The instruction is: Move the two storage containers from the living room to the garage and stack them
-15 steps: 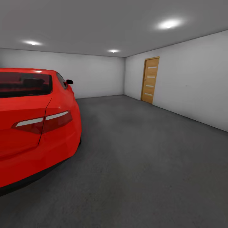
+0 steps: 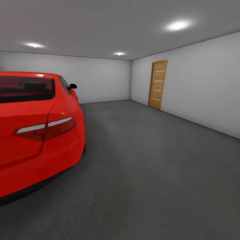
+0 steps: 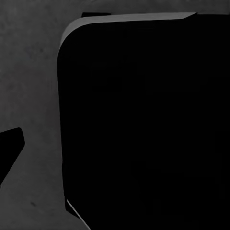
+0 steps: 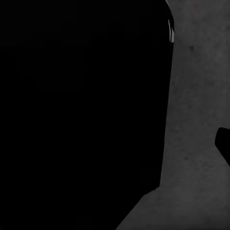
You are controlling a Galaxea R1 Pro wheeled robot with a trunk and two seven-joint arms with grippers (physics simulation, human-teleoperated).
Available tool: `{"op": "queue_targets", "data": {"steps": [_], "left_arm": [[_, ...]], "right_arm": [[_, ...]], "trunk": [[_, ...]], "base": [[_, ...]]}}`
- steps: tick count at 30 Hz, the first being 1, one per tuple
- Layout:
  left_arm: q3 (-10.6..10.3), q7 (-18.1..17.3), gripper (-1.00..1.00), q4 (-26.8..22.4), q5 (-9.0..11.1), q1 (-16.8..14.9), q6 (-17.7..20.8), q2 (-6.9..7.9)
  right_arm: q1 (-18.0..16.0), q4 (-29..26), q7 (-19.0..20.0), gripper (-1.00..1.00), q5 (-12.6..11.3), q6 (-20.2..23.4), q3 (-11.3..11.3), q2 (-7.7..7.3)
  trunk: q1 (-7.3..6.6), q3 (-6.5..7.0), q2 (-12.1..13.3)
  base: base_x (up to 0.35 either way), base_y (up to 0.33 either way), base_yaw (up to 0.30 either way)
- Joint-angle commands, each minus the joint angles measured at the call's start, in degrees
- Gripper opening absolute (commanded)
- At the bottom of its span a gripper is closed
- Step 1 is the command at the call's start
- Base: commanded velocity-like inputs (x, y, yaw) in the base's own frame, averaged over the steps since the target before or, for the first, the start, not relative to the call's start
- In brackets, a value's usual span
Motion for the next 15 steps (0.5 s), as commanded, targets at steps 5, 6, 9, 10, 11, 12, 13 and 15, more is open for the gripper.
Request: {"op": "queue_targets", "data": {"steps": [5,6,9,10,11,12,13,15], "left_arm": [[0.07,-0.01,1.00,0.00,0.06,-0.01,-0.18,-0.01],[0.07,-0.01,1.00,0.00,0.06,-0.01,-0.19,-0.01],[0.07,0.00,1.00,-0.04,0.06,-0.01,-0.25,-0.01],[0.07,0.00,1.00,-0.05,0.06,-0.01,-0.25,-0.01],[0.07,0.00,1.00,-0.06,0.06,-0.01,-0.26,-0.01],[0.07,0.00,1.00,-0.07,0.06,-0.01,-0.27,-0.01],[0.07,0.00,1.00,-0.07,0.06,-0.01,-0.27,-0.01],[0.07,0.00,1.00,-0.08,0.06,-0.01,-0.27,-0.01]], "right_arm": [[-0.01,0.00,-0.14,1.00,-0.52,-0.03,-0.37,0.07],[-0.01,0.00,-0.14,1.00,-0.56,-0.03,-0.38,0.07],[-0.01,0.00,-0.09,1.00,-0.64,-0.03,-0.43,0.08],[-0.01,0.00,-0.11,1.00,-0.65,-0.03,-0.43,0.08],[-0.01,0.00,-0.07,1.00,-0.66,-0.03,-0.44,0.08],[-0.01,0.00,-0.08,1.00,-0.67,-0.03,-0.44,0.08],[-0.01,0.00,-0.05,1.00,-0.67,-0.03,-0.43,0.08],[-0.01,0.00,-0.02,1.00,-0.65,-0.03,-0.41,0.08]], "trunk": [[0.00,0.01,-0.02],[0.00,0.01,-0.02],[0.00,0.02,-0.02],[0.00,0.02,-0.02],[0.00,0.02,-0.02],[0.00,0.02,-0.02],[0.00,0.02,-0.02],[0.00,0.02,-0.02]], "base": [[0.000,0.000,-0.116],[0.000,0.000,-0.199],[0.000,0.000,-0.221],[0.000,0.000,-0.231],[0.000,0.000,-0.235],[0.000,0.000,-0.236],[0.000,0.000,-0.238],[0.000,0.000,-0.240]]}}
